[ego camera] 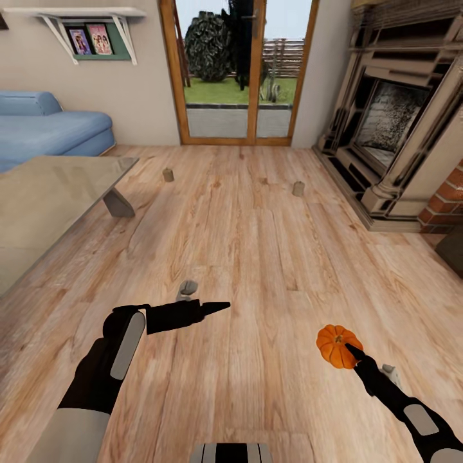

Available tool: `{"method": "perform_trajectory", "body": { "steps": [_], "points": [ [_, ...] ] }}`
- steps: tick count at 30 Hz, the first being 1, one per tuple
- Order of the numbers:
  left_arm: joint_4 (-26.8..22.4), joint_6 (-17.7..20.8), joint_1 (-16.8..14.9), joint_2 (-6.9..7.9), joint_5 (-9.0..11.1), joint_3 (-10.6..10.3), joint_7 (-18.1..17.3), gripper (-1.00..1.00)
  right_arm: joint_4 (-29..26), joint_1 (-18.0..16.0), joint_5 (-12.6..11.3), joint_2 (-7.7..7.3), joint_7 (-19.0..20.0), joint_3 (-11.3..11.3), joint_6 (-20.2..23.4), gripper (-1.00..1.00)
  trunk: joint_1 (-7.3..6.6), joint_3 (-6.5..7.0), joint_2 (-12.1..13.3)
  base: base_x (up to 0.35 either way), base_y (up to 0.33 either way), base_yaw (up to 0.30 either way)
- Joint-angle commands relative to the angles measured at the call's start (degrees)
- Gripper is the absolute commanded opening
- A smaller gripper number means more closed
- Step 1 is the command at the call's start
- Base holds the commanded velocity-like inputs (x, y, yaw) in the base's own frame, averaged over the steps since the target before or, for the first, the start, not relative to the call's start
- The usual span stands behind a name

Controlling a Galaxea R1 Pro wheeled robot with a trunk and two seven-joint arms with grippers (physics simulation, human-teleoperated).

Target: Place each of the two pumpkins and all three candles from the living room inside a cabinet in the living room (use any cabinet), then make sure every cabinet is closed, and position the cauldron so it is next to a table in the living room.

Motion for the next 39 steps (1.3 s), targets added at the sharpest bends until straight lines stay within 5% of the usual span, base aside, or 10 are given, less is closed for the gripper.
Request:
{"method": "perform_trajectory", "body": {
  "steps": [1, 26, 39],
  "points": [
    [0.0, 0.2, 0.0, -0.02, -0.2, 0.1, -0.2, 1.00, 0.0, 0.0, -0.3, 0.00, 0.1, -0.3, 0.5, -1.00, -0.03, 0.19, 0.0, 0.000, 0.000, 0.000],
    [0.8, 0.5, -0.1, -0.19, -0.5, -0.4, 1.7, 1.00, 0.1, 0.0, -0.3, 0.00, 0.1, -0.3, 0.5, -1.00, -0.68, 5.73, 0.3, -0.006, 0.000, 0.000],
    [0.9, 0.4, -0.1, -0.19, -0.5, -0.5, 1.8, 1.00, 0.1, 0.0, -0.3, 0.05, 0.1, -0.3, 0.5, -1.00, -1.01, 8.61, 0.5, -0.272, 0.000, 0.000]
  ]
}}
